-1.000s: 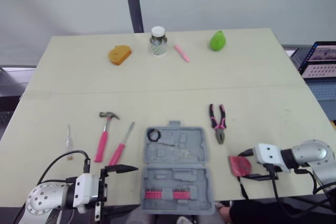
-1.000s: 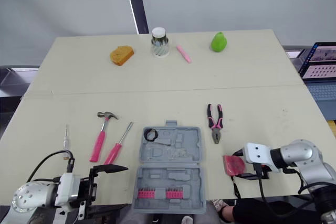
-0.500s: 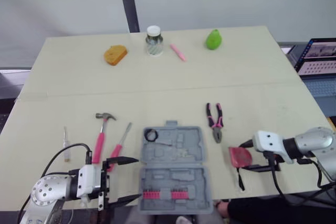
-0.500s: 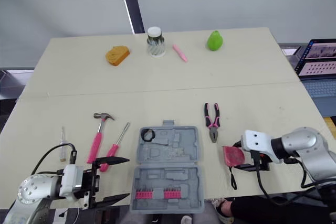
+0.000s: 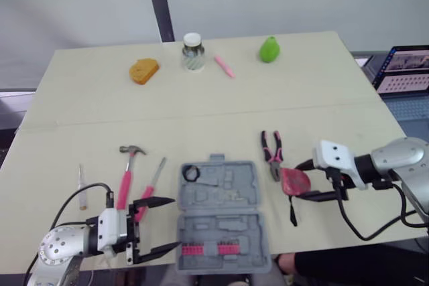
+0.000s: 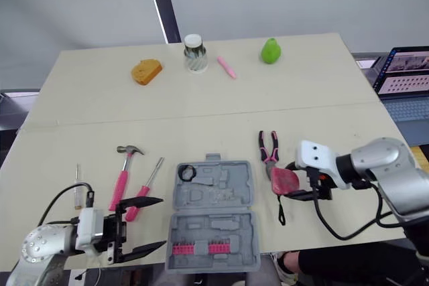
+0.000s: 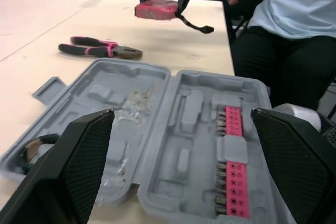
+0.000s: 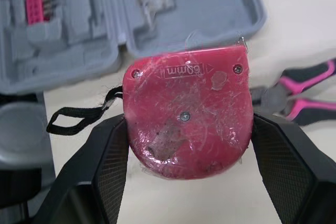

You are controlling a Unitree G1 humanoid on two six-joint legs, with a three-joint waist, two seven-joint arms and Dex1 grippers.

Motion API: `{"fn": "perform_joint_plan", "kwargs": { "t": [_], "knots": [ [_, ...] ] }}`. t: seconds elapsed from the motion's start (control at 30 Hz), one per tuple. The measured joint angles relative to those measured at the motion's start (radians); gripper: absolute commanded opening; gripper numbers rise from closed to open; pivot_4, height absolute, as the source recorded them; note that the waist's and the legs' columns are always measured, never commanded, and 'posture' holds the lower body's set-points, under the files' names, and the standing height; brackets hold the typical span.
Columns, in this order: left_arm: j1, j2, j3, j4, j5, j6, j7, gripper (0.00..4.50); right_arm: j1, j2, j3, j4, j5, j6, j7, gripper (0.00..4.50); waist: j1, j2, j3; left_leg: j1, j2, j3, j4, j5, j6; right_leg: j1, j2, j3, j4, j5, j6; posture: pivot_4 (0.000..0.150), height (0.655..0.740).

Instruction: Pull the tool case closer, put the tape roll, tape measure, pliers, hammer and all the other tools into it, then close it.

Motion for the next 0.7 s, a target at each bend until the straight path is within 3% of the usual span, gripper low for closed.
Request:
{"fn": "perform_joint_plan", "kwargs": {
  "t": [0.5,0.7],
  "knots": [
    [-0.002,0.014,0.089,0.042,-0.025,0.05,-0.001,4.5,-0.315,0.109,0.279,-0.145,-0.012,0.463,-0.152,2.99,0.0,-0.003,-0.002,-0.002,0.0,0.008,0.001,-0.001,0.0,-0.01,-0.005,-0.005,0.008,0.001,-0.002,0.15,0.7159],
    [-0.028,0.005,0.075,0.045,-0.018,0.051,0.0,4.5,-0.444,0.168,0.413,-0.13,-0.063,0.55,-0.211,2.99,-0.003,-0.004,-0.002,-0.002,-0.001,0.009,0.0,-0.002,0.0,-0.014,-0.015,-0.023,0.014,0.0,-0.007,0.15,0.7159]
  ]
}}
